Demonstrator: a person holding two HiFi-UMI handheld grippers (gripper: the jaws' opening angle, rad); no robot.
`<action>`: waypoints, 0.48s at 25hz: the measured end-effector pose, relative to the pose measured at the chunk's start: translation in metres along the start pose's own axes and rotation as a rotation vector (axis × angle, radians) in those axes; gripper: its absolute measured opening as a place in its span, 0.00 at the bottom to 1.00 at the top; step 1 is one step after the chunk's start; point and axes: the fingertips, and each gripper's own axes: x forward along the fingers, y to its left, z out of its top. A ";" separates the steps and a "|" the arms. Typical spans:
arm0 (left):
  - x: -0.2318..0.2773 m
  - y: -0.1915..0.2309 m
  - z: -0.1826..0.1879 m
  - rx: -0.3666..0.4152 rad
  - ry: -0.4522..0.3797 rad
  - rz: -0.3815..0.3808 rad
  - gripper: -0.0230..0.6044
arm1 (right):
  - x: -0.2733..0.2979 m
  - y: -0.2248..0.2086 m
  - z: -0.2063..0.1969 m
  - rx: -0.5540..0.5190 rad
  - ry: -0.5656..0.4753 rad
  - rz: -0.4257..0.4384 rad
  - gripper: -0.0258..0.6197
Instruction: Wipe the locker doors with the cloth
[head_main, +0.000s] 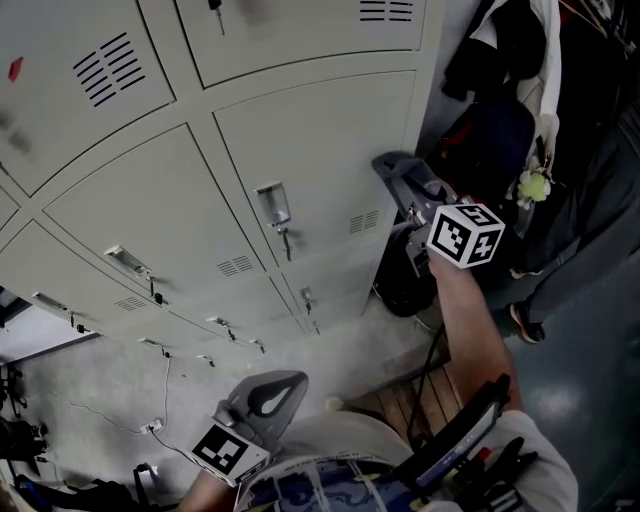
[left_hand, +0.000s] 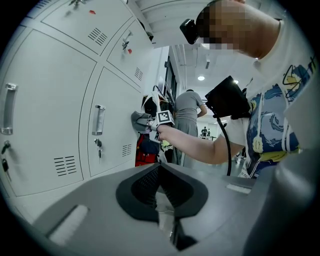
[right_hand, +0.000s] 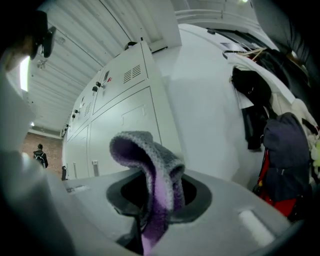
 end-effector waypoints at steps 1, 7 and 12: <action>0.000 0.000 0.000 0.000 -0.001 0.001 0.04 | -0.002 -0.004 0.001 0.000 -0.002 -0.010 0.18; -0.002 -0.003 -0.001 0.003 -0.007 0.009 0.04 | -0.009 -0.026 -0.001 -0.008 -0.002 -0.067 0.18; -0.004 -0.005 0.000 0.015 -0.002 0.010 0.04 | -0.019 0.000 -0.001 -0.070 0.020 -0.019 0.18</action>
